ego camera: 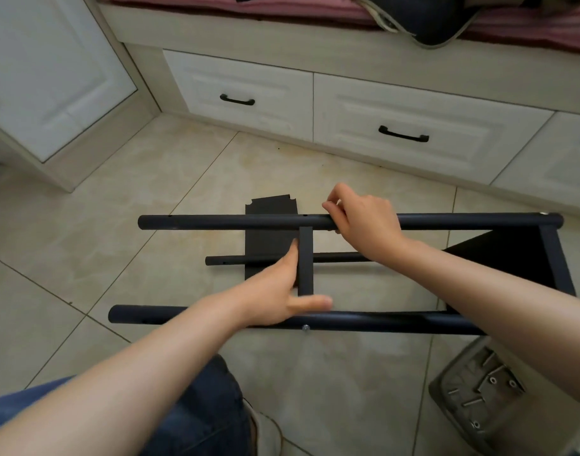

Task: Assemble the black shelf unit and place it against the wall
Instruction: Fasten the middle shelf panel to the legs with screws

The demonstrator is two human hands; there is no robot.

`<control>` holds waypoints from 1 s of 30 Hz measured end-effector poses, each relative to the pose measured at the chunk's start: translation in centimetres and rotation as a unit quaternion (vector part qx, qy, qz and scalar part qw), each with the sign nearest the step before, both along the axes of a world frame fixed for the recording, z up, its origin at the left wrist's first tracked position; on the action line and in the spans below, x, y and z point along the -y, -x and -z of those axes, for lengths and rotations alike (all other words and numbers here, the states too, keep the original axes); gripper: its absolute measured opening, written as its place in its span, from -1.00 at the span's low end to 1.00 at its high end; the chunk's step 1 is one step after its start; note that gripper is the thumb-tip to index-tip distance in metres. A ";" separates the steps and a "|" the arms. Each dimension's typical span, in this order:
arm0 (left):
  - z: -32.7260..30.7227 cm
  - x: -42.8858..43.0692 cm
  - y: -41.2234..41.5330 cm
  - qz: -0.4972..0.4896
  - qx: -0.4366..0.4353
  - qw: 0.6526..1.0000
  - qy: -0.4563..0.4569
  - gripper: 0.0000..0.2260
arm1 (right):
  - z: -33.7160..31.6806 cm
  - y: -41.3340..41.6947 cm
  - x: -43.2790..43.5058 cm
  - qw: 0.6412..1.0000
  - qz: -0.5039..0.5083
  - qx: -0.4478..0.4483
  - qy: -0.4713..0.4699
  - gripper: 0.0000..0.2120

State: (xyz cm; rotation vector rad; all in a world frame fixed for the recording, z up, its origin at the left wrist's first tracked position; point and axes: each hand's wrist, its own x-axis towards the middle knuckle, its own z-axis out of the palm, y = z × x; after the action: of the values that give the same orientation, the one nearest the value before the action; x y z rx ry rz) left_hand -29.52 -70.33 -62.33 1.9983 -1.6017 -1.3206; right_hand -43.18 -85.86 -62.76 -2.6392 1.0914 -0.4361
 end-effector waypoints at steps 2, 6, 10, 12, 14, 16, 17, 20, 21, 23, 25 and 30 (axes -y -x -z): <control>-0.1 -1.1 -0.2 0.046 0.021 0.998 -0.035 0.16 | -0.2 0.0 0.0 0.999 0.002 0.021 -0.026 -0.78; 0.4 -2.0 -0.5 0.061 0.061 0.996 -0.013 0.15 | -1.1 0.3 -0.1 0.987 -0.018 0.094 -0.130 -0.87; 1.1 -2.6 -0.6 0.066 0.075 0.994 0.031 0.10 | -2.8 2.1 -1.2 0.973 -0.050 0.159 -0.160 -0.91; 1.5 -3.1 -0.7 0.071 0.084 0.993 0.050 0.07 | -3.4 3.2 -2.3 0.965 -0.081 0.153 -0.197 -0.89; 1.5 -3.3 -0.7 0.076 0.100 0.990 0.056 0.04 | -3.3 3.8 -3.1 0.947 -0.122 0.109 -0.275 -0.89; 1.2 -3.3 -0.5 0.082 0.126 0.987 0.057 0.03 | -2.6 4.0 -3.4 0.928 -0.145 0.050 -0.339 -0.90; 1.0 -3.4 -0.3 0.083 0.138 0.985 0.054 0.03 | -2.1 4.1 -3.5 0.918 -0.145 0.028 -0.367 -0.90; 0.6 -3.5 0.0 0.083 0.158 0.982 0.057 0.01 | -0.4 4.2 -3.7 0.893 -0.133 -0.003 -0.430 -0.84; 0.5 -3.5 0.0 0.081 0.160 0.982 0.062 0.01 | 0.2 4.2 -3.8 0.885 -0.130 -0.004 -0.447 -0.82; 0.6 -3.6 -0.1 0.069 0.157 0.983 0.073 0.00 | 1.0 4.0 -3.9 0.873 -0.120 -0.005 -0.472 -0.80; 0.7 -3.7 0.0 0.049 0.145 0.984 0.087 0.01 | 1.7 3.9 -3.8 0.866 -0.110 -0.001 -0.488 -0.78; 1.6 -4.3 -0.2 0.033 0.113 0.978 0.172 -0.02 | 2.7 3.9 -3.9 0.842 -0.092 0.027 -0.532 -0.78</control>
State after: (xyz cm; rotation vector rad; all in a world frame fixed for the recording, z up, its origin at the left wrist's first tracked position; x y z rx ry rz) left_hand -29.28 -66.07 -63.92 1.9433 -1.8626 -0.7873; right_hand -47.11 -81.93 -65.45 -1.6751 0.7113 0.1393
